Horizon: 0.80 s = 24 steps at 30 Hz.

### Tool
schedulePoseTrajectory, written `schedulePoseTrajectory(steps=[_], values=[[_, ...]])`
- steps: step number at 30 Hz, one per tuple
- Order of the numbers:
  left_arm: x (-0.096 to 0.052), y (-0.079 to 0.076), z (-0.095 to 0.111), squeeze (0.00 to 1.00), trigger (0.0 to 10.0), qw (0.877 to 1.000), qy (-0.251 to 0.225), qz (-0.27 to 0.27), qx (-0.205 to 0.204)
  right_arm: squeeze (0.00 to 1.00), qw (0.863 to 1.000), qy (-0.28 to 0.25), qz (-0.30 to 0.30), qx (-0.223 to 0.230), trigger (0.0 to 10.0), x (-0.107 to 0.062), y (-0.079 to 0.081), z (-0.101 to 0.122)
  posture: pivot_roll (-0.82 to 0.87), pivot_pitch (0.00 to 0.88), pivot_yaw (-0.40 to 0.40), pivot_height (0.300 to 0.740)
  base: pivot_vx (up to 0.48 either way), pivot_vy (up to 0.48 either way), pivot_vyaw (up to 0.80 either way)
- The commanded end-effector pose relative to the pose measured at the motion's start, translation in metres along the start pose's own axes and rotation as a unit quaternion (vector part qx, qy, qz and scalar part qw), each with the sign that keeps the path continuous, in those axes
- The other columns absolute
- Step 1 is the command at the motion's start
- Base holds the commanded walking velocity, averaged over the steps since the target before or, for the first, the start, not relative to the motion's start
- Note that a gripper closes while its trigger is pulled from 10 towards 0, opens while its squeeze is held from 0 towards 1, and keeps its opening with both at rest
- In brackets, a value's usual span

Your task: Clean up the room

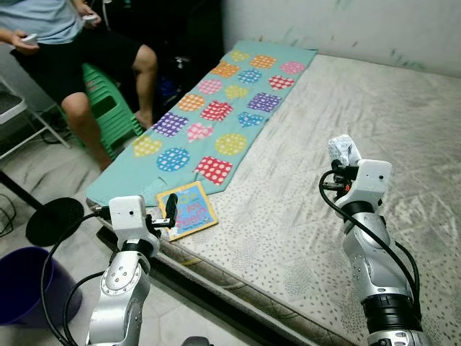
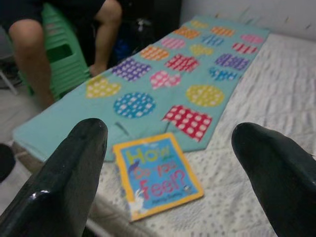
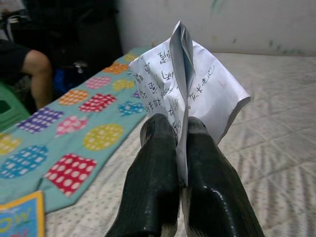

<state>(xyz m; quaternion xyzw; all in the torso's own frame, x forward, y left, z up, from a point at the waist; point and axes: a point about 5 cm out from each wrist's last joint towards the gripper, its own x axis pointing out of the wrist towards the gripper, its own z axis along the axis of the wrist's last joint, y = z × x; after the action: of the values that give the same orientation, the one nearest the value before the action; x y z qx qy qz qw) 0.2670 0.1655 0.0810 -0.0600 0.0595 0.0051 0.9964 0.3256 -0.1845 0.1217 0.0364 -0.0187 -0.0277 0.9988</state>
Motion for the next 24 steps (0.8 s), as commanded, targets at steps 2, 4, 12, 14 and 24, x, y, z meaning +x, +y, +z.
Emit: schedulePoseTrajectory(steps=[2,4,12,14,24], values=[[0.002,0.004,-0.001,0.0,10.0,1.0,0.0,0.002,0.01,0.0,1.0,0.01,0.008,0.001,10.0,-0.002,0.005,-0.006,-0.03,0.0,0.078,0.74,0.0,0.0,0.0],[0.002,0.004,-0.002,0.0,10.0,1.0,0.001,0.002,0.011,0.0,1.0,0.012,0.009,0.001,10.0,-0.003,0.005,-0.007,-0.03,0.0,0.077,0.74,0.0,0.0,0.0],[0.014,0.007,-0.02,0.0,10.0,0.999,0.041,0.003,-0.024,0.0,0.999,0.046,0.021,-0.009,10.0,-0.01,0.012,-0.039,-0.03,0.0,0.073,0.74,0.0,0.0,0.0],[0.015,0.007,-0.019,0.0,10.0,0.999,0.039,0.002,-0.022,0.0,0.998,0.053,0.02,-0.011,10.0,-0.011,0.015,-0.044,-0.03,0.0,0.074,0.74,0.0,0.0,0.0],[0.018,0.003,-0.02,0.0,10.0,0.999,0.036,-0.006,-0.02,0.0,0.997,0.055,0.028,-0.05,10.0,-0.009,0.019,-0.049,-0.05,0.0,0.069,0.74,0.0,0.0,0.0]])
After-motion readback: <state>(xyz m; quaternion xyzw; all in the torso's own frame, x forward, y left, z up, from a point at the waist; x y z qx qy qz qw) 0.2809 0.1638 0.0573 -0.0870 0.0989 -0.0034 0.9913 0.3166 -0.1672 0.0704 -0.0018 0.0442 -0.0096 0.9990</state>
